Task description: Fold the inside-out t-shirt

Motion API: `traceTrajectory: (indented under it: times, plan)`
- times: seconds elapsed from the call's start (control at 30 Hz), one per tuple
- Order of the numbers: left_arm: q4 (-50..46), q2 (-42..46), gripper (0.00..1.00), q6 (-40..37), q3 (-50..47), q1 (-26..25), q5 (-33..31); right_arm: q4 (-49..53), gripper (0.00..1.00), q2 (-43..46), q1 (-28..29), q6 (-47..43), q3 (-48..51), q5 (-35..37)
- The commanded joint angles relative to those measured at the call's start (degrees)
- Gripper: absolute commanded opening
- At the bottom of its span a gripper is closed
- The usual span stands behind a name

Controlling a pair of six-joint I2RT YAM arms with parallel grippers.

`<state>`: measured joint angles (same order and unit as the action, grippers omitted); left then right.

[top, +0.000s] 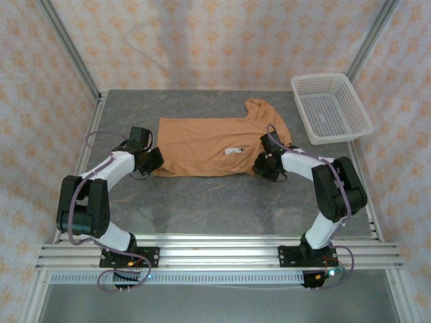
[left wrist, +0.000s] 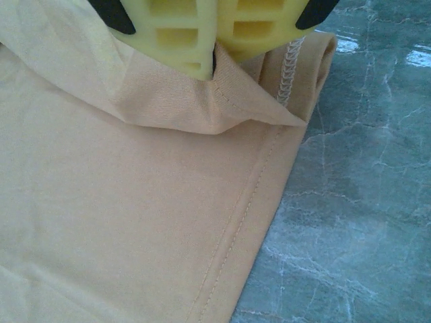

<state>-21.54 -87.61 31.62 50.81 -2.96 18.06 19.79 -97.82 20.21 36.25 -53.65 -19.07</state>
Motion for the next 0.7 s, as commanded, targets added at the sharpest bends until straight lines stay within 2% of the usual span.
traceTrajectory:
  times: [0.0, 0.2, 0.23, 0.33, 0.37, 0.4, 0.67]
  plan:
    - [0.5, 2.3, 0.00, 0.7, -0.5, -0.2, 0.7, -8.8, 0.00, -1.8, 1.1, -1.8, -2.9, 0.1]
    - [0.1, 6.3, 0.00, 1.4, -2.5, -1.9, -0.2, -2.4, 0.00, 6.7, 1.1, -4.9, -0.4, 0.6]
    - [0.1, 6.6, 0.00, 1.3, -2.7, -2.2, -0.3, -2.7, 0.03, 7.8, 1.1, -5.2, 0.6, 0.3]
    - [0.4, 6.6, 0.00, 1.5, -3.1, -2.8, -0.4, -4.8, 0.30, 8.4, 1.1, -5.5, 2.3, -0.3]
    - [0.5, 6.4, 0.00, 1.7, -3.0, -3.0, -0.3, -5.5, 0.37, 7.9, 1.1, -5.6, 2.6, -0.6]
    - [0.5, 6.2, 0.00, 1.6, -3.0, -3.2, -0.3, -5.8, 0.39, 7.1, 1.1, -5.4, 2.5, -0.7]
    - [0.1, 6.3, 0.00, 1.5, -2.7, -3.7, -0.6, -8.1, 0.42, 2.4, 1.1, -4.9, 2.0, -1.4]
